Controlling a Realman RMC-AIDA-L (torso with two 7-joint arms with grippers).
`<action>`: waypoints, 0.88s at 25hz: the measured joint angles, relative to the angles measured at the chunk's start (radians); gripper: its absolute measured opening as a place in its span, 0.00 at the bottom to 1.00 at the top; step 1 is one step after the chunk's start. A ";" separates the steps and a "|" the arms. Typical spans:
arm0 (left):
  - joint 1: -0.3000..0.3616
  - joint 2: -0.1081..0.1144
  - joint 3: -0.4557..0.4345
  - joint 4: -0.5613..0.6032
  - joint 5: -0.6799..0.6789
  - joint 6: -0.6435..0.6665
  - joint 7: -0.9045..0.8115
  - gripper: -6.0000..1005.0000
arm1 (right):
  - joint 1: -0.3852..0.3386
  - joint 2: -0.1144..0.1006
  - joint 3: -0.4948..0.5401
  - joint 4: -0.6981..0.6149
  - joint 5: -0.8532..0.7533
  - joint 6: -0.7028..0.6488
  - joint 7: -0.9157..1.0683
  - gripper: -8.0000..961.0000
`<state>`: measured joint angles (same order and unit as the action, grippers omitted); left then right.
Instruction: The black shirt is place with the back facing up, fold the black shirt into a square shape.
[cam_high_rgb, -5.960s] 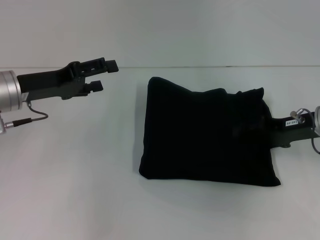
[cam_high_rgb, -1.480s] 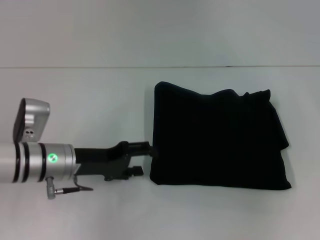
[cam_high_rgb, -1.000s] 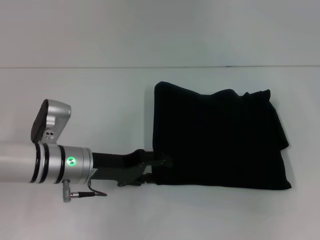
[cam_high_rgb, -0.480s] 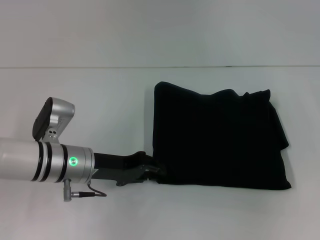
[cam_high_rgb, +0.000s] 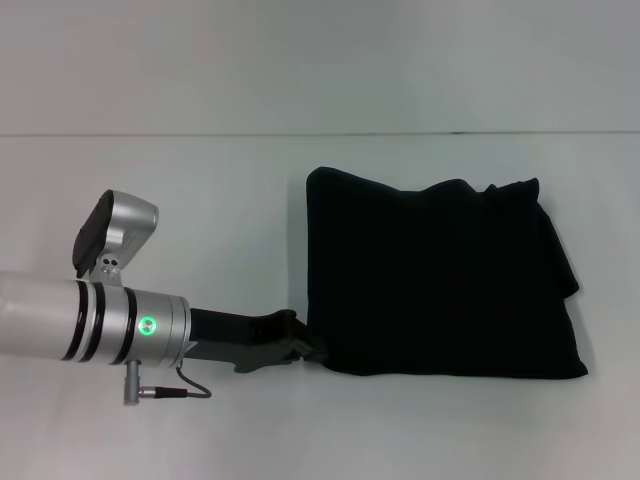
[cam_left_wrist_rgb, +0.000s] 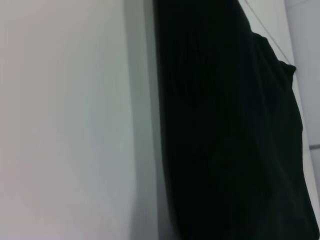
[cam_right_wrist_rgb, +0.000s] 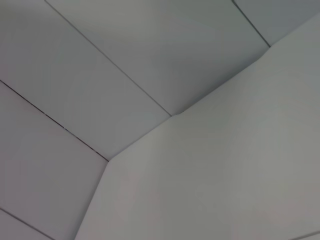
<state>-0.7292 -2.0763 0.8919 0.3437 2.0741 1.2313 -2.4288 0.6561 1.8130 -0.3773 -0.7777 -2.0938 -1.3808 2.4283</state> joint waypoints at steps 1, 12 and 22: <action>0.000 0.001 0.000 0.000 0.000 0.007 0.010 0.06 | -0.001 -0.001 0.000 0.000 0.000 0.000 0.000 0.92; 0.113 0.013 -0.012 0.097 -0.008 0.134 0.027 0.02 | -0.008 -0.002 0.003 0.000 0.000 0.000 0.000 0.92; 0.137 0.035 -0.024 0.109 -0.007 0.197 0.001 0.03 | 0.006 0.003 0.002 0.002 0.000 0.001 0.000 0.92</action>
<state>-0.5925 -2.0409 0.8683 0.4522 2.0667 1.4286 -2.4281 0.6625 1.8159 -0.3755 -0.7762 -2.0939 -1.3801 2.4283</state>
